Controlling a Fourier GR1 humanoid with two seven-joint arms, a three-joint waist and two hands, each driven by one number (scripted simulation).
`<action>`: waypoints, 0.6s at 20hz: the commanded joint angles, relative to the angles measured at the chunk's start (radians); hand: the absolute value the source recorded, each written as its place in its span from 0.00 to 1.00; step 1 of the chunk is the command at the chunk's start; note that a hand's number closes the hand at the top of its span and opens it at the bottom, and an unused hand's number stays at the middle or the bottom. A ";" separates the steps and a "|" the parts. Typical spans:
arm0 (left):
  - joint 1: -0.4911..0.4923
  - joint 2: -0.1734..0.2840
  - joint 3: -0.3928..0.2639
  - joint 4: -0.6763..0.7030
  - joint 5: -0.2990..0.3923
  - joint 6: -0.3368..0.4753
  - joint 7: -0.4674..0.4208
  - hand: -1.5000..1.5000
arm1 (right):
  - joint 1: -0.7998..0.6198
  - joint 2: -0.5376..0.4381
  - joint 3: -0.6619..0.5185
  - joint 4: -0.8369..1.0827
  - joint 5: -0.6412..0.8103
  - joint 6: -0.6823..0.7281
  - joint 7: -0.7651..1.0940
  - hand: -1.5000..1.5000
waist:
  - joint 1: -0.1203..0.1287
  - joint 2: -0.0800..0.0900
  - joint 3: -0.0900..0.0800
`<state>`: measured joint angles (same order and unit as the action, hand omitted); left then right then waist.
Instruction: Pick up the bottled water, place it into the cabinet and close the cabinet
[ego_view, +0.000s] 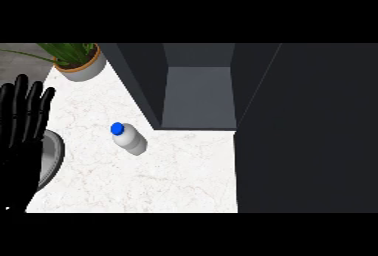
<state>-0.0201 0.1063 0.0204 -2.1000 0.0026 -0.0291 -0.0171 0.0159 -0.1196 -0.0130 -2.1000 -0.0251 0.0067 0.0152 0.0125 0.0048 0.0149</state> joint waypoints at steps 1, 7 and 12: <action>0.004 -0.022 -0.014 0.011 -0.056 0.030 -0.008 0.00 | -0.041 0.034 0.021 0.018 0.010 -0.020 0.016 0.00 | -0.011 -0.005 -0.015; 0.021 -0.103 -0.008 0.104 -0.006 0.179 0.151 0.00 | 0.152 0.056 0.100 -0.095 -0.109 0.048 0.120 0.00 | -0.019 -0.005 -0.016; 0.030 -0.105 -0.155 0.040 -0.102 0.315 0.229 0.00 | 0.283 0.013 0.092 -0.291 -0.186 0.075 0.243 0.00 | -0.024 -0.008 -0.015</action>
<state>-0.0321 0.0174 -0.0393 -2.0494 -0.0600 0.1848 0.1685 0.2167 -0.0881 0.0764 -2.2926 -0.1497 0.0600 0.1695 -0.0098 -0.0026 0.0010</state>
